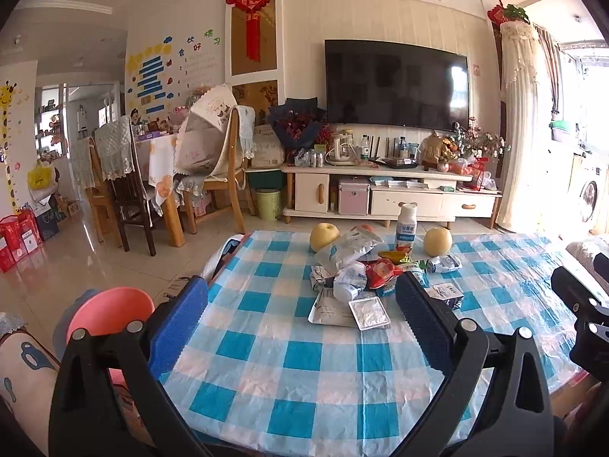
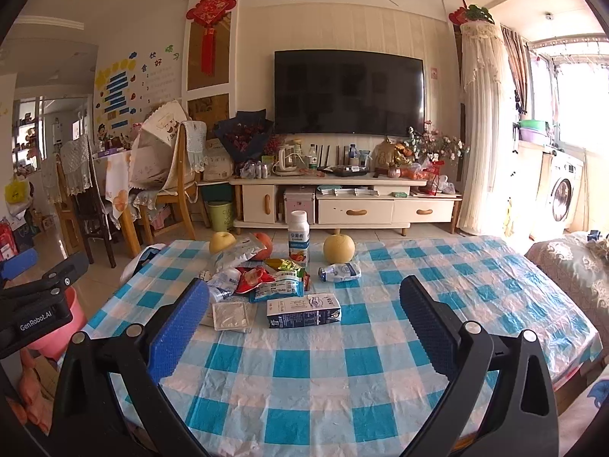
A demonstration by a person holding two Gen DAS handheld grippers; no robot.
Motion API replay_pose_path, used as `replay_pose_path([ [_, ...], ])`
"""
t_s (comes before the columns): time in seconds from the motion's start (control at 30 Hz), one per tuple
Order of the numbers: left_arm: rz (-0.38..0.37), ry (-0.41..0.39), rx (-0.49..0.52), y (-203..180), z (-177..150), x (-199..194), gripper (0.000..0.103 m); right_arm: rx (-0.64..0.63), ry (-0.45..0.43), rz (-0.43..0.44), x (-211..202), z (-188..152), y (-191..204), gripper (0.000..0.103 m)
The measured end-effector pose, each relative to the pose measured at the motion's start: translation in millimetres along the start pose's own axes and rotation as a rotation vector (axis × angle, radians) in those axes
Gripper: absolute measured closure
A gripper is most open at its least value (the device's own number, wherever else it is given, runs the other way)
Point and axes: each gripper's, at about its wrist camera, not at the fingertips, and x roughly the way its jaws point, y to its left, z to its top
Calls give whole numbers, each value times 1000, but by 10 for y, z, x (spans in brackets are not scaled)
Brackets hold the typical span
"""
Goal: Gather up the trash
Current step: 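Move both tools toward the pile of wrappers on the checkered table, then grasp the white feather-print packet with the left tool while the right tool approaches the MAGICDAY bag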
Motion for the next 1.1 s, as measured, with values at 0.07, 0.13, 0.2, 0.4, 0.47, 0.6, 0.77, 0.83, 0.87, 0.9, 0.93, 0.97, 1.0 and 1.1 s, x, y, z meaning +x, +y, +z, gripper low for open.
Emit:
replay_pose_path([
  [0.07,-8,-5,4,-8,4,-53,4,-9,-8,-8,-52,-12,8,4],
  [0.13,-12,-5,8,-19,-4,-92,4,-8,-2,-12,-86,-27,3,4],
  [0.2,-17,-4,10,-22,-16,-120,4,-2,-2,-14,-126,-44,6,4],
  [0.4,-23,-7,26,-63,-45,-203,4,1,8,52,-176,-136,-13,4],
  [0.47,-28,-7,24,-44,-59,-226,4,10,43,86,-127,-182,5,4],
  [0.6,-25,-2,27,-51,-96,-227,4,2,57,111,-103,-296,68,4],
  [0.77,-30,13,26,-58,-154,-218,4,-28,30,74,-148,-352,116,4],
  [0.83,-34,20,31,-67,-182,-206,4,-19,24,50,-154,-356,83,4],
  [0.87,-34,24,34,-73,-197,-197,4,-11,25,39,-152,-367,75,4],
  [0.9,-35,28,38,-88,-213,-184,4,-1,25,39,-150,-379,51,4],
  [0.93,-35,32,39,-98,-231,-174,4,5,24,39,-146,-394,29,4],
  [0.97,-39,39,39,-100,-251,-159,4,7,22,29,-143,-414,22,4],
  [1.0,-44,45,39,-110,-264,-152,4,5,23,20,-132,-427,19,4],
  [1.1,-53,64,42,-138,-316,-96,4,-3,24,24,-105,-447,3,4],
])
